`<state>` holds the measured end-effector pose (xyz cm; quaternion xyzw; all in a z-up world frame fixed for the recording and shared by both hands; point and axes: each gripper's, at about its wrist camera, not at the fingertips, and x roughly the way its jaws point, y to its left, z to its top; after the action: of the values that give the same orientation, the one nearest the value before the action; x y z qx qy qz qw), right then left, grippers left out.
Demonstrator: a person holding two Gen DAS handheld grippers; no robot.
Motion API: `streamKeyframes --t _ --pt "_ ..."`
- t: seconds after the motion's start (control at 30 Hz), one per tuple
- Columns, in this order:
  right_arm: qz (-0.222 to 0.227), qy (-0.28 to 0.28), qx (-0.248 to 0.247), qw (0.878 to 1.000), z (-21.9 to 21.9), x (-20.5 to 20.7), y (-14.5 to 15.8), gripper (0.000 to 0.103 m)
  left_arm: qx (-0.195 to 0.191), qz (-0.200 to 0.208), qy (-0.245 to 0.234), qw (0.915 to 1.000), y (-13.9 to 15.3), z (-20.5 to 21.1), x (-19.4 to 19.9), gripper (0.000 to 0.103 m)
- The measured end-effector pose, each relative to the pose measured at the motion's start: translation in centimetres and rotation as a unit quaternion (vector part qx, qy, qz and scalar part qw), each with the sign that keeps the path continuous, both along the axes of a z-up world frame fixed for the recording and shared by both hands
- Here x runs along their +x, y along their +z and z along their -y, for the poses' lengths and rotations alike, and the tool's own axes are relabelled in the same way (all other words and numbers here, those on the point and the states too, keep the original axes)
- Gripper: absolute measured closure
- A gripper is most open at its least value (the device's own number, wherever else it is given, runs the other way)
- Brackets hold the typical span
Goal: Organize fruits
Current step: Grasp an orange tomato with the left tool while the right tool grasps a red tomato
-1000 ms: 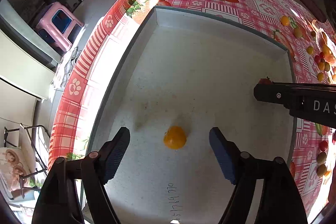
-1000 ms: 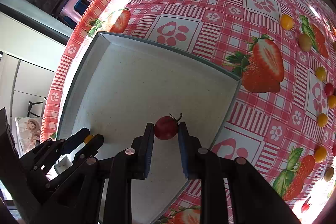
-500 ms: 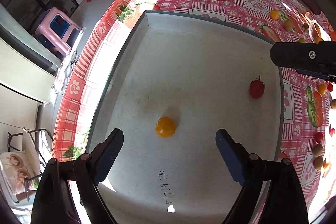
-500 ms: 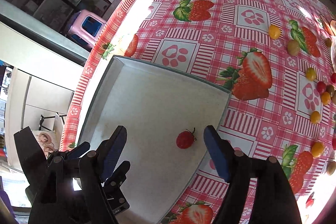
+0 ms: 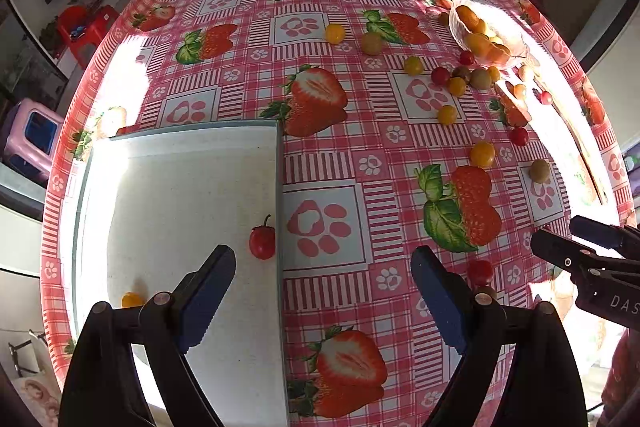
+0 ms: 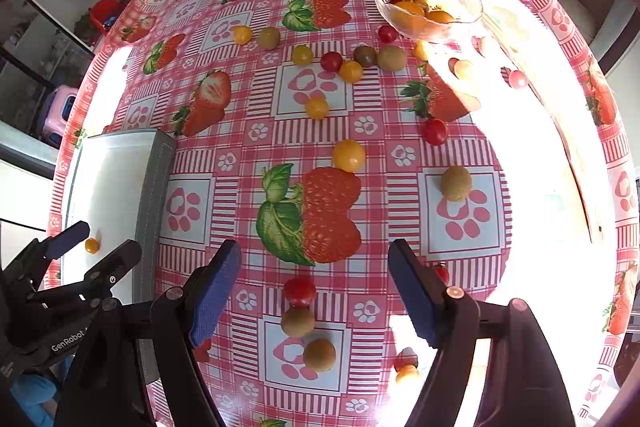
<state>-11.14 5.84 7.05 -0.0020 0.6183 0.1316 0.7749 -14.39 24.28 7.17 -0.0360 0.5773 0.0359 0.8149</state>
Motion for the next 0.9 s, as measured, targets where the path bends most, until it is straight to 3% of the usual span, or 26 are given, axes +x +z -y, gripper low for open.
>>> streamKeyframes --t 0.23,0.5,0.63,0.67,0.7,0.8,0.9 --pt "-0.020 -0.048 -0.025 0.998 6.0 -1.6 -2.7 0.024 -0.006 0.005 -0.056 0.9984 -1.5 6.6 4.0 0.013" --pt "-0.008 -0.031 -0.012 0.999 6.0 -1.3 -4.0 0.025 -0.008 -0.009 -0.078 0.9969 -4.8 10.4 7.8 0.013" --pt "-0.007 -0.018 -0.010 1.000 5.7 -0.8 -4.5 0.037 -0.008 -0.010 -0.081 0.9966 -5.6 11.4 8.7 0.013" --pt "-0.008 -0.018 -0.008 1.000 5.6 -0.7 -4.6 0.040 -0.008 -0.011 -0.081 0.9966 -5.7 11.6 8.9 0.017" --pt "-0.007 -0.018 -0.008 1.000 5.6 -0.7 -4.7 0.041 -0.008 -0.014 -0.081 0.9965 -5.8 11.7 9.1 0.027" --pt "-0.001 -0.014 -0.013 1.000 5.5 -0.7 -4.7 0.045 -0.001 -0.009 -0.083 0.9965 -5.8 12.1 9.5 0.027" --pt "0.004 -0.005 -0.023 1.000 5.3 -0.8 -4.8 0.052 0.002 -0.004 -0.087 0.9962 -5.7 12.5 9.6 0.036"
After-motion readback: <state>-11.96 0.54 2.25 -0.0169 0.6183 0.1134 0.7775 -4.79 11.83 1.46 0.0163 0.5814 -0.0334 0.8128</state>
